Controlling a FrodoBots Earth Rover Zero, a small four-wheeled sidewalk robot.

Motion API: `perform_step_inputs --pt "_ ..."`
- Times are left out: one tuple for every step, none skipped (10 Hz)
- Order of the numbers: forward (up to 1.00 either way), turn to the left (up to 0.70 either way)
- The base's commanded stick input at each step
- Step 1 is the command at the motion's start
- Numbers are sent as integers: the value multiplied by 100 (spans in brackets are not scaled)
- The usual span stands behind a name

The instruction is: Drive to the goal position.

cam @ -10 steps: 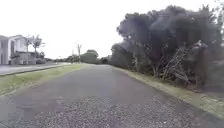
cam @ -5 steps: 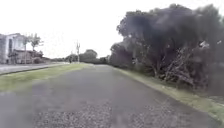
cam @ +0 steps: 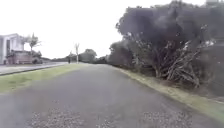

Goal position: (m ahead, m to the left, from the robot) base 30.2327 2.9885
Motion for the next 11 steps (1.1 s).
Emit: perform_step_inputs --pt "70 0" --pt "70 0" --pt "70 0" --pt "70 0" --pt "70 0" --pt "70 0" --pt "70 0" --pt "70 0" --pt "70 0" --pt "70 0" --pt "70 0"
